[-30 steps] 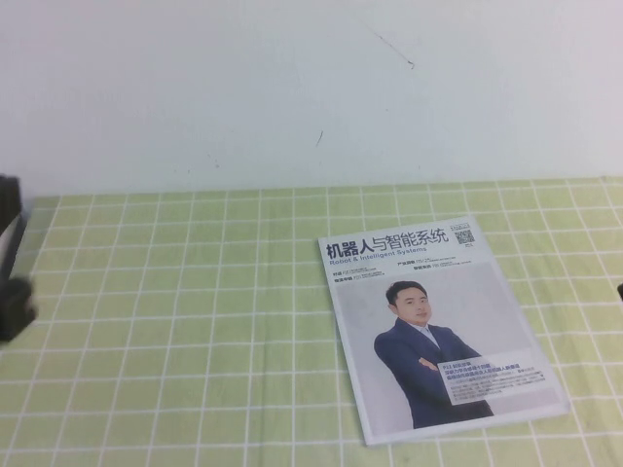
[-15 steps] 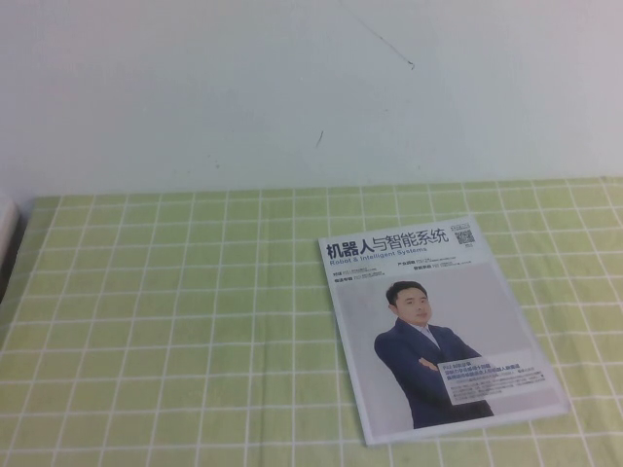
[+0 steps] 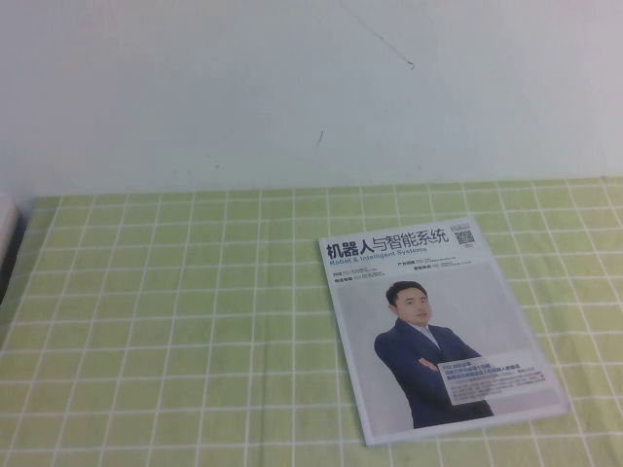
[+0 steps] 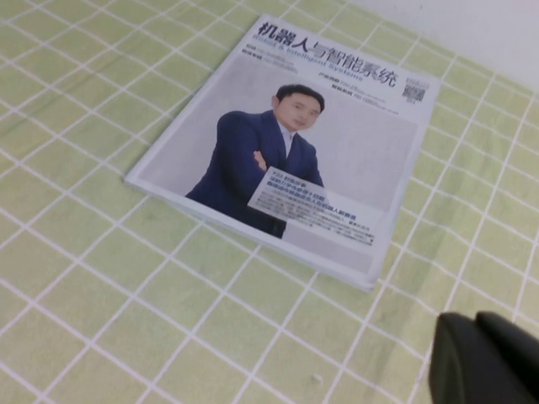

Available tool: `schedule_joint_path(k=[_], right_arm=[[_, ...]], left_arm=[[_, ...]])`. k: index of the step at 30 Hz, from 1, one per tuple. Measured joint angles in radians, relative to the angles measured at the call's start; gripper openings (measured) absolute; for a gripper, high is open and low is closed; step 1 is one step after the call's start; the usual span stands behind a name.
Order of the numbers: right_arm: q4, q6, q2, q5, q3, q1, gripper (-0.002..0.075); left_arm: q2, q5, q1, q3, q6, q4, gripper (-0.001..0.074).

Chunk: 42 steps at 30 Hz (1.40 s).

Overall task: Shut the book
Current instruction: 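Close the open booklet and leave it lying on the table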

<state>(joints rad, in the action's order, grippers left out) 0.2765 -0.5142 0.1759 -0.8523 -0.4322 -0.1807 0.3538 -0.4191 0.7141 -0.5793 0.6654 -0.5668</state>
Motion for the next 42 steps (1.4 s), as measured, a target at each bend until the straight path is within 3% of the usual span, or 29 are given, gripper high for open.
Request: schedule_joint_path(k=[22, 31, 38, 42], right_arm=[[-0.009, 0.004, -0.036, 0.002, 0.001, 0.0, -0.0003], [-0.009, 0.005, -0.036, 0.004, 0.001, 0.0, -0.0003], [-0.009, 0.006, -0.036, 0.004, 0.001, 0.0, -0.0003], [-0.009, 0.006, -0.036, 0.004, 0.001, 0.0, -0.0003]], left_arm=[[-0.023, 0.044, -0.023, 0.065, 0.0, -0.038, -0.0002], [-0.241, 0.094, -0.293, 0.303, -0.077, 0.108, -0.0002], [-0.34, 0.331, -0.507, 0.523, -0.531, 0.479, -0.0002], [-0.356, 0.475, -0.565, 0.601, -0.682, 0.553, -0.0002]])
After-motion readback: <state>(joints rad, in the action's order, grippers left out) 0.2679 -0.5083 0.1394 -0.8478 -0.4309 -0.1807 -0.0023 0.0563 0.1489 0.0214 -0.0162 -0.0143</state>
